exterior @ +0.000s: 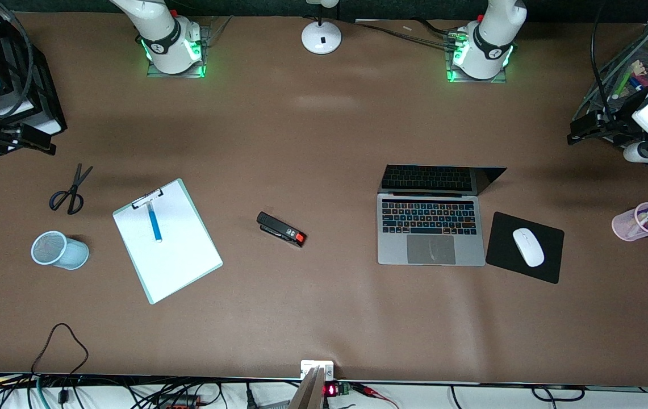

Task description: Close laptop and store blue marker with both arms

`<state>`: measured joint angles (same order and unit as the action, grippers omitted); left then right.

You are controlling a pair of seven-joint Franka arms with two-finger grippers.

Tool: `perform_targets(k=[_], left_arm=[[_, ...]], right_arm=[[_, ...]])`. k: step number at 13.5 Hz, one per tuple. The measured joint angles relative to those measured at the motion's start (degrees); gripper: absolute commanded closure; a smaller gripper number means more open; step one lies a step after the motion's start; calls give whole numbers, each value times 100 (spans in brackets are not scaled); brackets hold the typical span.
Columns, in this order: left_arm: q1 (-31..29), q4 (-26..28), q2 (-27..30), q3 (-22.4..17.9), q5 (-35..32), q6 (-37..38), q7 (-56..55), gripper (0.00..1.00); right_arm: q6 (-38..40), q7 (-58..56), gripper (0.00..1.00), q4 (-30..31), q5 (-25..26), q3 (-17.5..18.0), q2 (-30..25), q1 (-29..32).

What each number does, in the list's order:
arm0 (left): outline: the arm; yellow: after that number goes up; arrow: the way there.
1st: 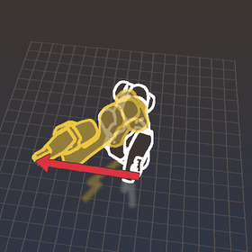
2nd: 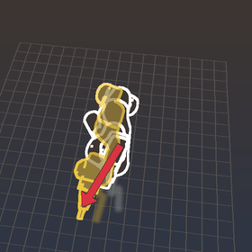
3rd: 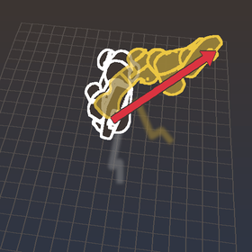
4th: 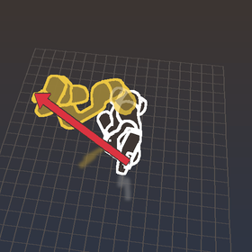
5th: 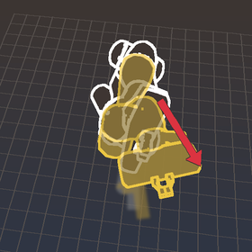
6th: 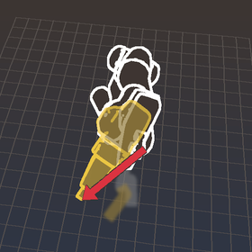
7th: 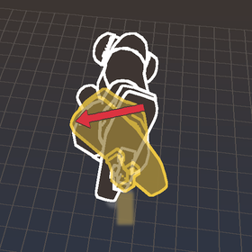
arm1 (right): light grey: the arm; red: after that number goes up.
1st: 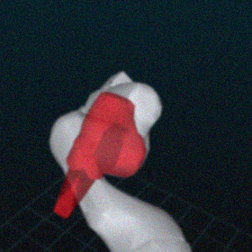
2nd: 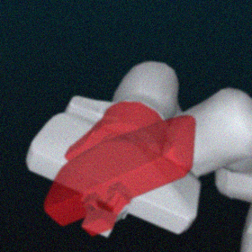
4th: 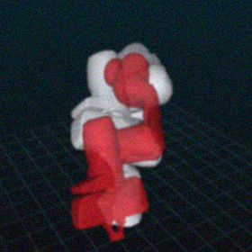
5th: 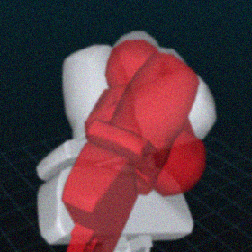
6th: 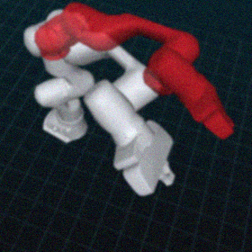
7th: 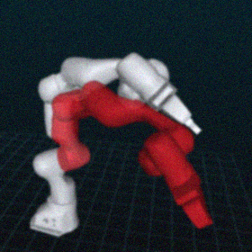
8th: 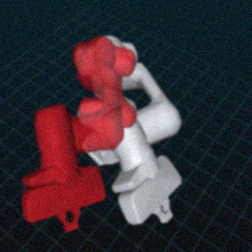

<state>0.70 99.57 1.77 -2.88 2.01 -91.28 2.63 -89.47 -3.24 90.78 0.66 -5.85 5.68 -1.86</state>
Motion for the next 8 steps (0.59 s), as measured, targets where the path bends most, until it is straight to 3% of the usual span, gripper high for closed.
perform_targets(k=[3,8], left_arm=[[-4,0,-10,0,16,3,5,0],[-9,0,-26,0,17,5,6,0]], right_arm=[[-216,-15,0,9,-53,10,181,-4],[-754,-52,0,26,-375,13,986,-4]])
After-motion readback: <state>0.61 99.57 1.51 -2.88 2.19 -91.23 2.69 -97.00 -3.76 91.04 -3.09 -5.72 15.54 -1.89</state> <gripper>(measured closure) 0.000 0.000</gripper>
